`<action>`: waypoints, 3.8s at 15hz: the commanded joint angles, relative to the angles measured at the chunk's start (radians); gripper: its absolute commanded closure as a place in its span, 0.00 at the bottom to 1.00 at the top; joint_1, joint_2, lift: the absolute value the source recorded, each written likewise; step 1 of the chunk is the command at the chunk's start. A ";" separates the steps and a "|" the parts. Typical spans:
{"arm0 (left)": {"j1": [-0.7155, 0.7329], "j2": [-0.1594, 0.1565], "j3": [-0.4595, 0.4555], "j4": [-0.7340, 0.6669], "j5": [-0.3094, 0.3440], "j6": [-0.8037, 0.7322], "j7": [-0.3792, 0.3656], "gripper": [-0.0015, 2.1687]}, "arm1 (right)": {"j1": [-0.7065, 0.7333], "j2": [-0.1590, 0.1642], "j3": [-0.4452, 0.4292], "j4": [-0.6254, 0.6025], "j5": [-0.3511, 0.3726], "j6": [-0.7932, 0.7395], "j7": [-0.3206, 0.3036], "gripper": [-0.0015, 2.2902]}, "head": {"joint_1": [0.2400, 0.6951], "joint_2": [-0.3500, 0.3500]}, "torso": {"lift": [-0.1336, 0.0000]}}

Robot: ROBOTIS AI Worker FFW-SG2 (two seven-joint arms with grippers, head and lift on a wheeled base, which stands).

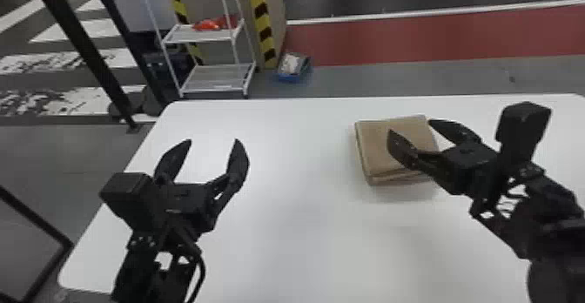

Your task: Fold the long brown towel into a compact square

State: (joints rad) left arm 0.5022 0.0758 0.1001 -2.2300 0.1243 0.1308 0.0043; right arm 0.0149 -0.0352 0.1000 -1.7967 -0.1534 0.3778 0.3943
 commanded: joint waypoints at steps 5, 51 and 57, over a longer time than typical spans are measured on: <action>0.059 -0.002 0.006 0.082 0.011 -0.217 0.031 0.04 | 0.174 0.026 0.004 -0.085 -0.001 -0.136 -0.069 0.02 | 1.00 0.82 | 0.11; 0.104 -0.001 -0.048 0.102 -0.034 -0.239 -0.004 0.04 | 0.497 0.024 -0.022 -0.331 -0.003 -0.280 -0.193 0.03 | 1.00 0.73 | 0.11; 0.102 -0.001 -0.049 0.104 -0.034 -0.233 -0.004 0.04 | 0.497 0.020 -0.022 -0.332 -0.003 -0.280 -0.195 0.03 | 1.00 0.72 | 0.11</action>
State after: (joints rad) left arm 0.6032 0.0752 0.0507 -2.1260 0.0902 -0.1031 -0.0004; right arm 0.5124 -0.0152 0.0782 -2.1291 -0.1571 0.0975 0.1990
